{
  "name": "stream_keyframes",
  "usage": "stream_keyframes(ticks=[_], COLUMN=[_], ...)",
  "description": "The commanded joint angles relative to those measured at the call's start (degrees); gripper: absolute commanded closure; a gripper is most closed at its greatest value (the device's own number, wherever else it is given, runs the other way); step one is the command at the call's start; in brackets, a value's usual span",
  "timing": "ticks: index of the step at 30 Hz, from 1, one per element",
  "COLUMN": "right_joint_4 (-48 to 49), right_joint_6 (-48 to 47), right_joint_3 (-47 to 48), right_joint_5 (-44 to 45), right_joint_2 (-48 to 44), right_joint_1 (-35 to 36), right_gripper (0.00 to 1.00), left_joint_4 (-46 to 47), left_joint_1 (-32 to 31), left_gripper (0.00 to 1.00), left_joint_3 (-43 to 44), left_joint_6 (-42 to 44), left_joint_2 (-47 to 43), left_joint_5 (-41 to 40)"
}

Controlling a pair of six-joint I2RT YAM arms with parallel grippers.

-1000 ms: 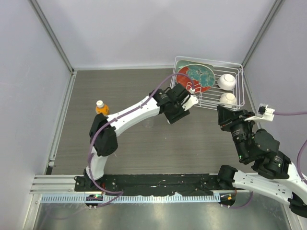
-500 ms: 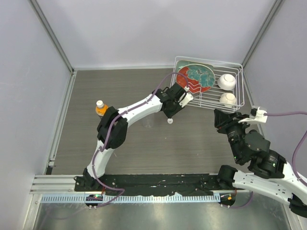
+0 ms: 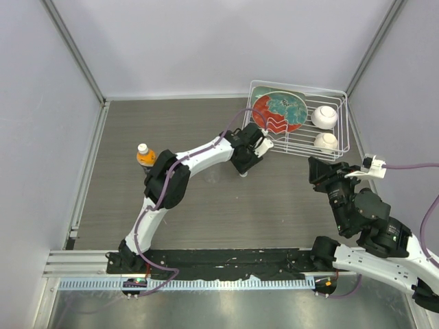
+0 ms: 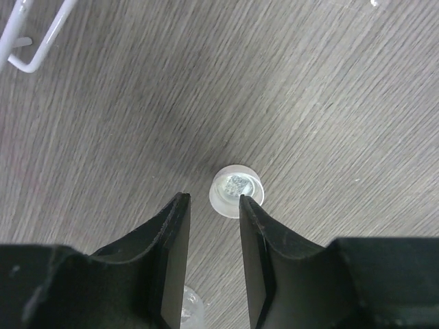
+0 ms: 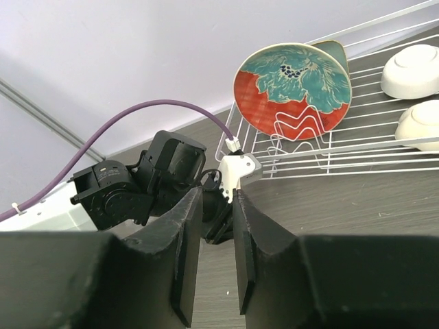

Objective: Screw on the bottle caps

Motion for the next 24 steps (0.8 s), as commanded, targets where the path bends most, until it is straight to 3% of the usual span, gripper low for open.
stream_keyframes(ticks=[1, 15, 17, 18, 24], right_joint_4=[1.51, 2.04, 2.22, 2.22, 2.57], right_joint_6=[0.64, -0.15, -0.24, -0.32, -0.76], right_joint_3=[-0.24, 0.29, 0.29, 0.29, 0.46], right_joint_5=[1.04, -0.89, -1.07, -1.24, -1.24], right_joint_2=[0.51, 1.47, 1.56, 1.65, 1.91], right_joint_1=[0.03, 0.03, 0.03, 0.03, 0.03], right_gripper=[0.69, 0.71, 0.71, 0.71, 0.72], left_joint_4=[2.45, 4.47, 4.3, 4.3, 1.5], left_joint_1=[-0.09, 0.44, 0.44, 0.44, 0.44], left_gripper=[0.61, 0.6, 0.65, 0.76, 0.98], left_joint_3=[-0.1, -2.3, -2.3, -2.3, -0.81], left_joint_6=[-0.84, 1.0, 1.44, 1.53, 0.74], left_joint_2=[0.06, 1.46, 1.82, 1.82, 1.73], left_joint_5=[1.45, 2.5, 3.29, 4.16, 8.29])
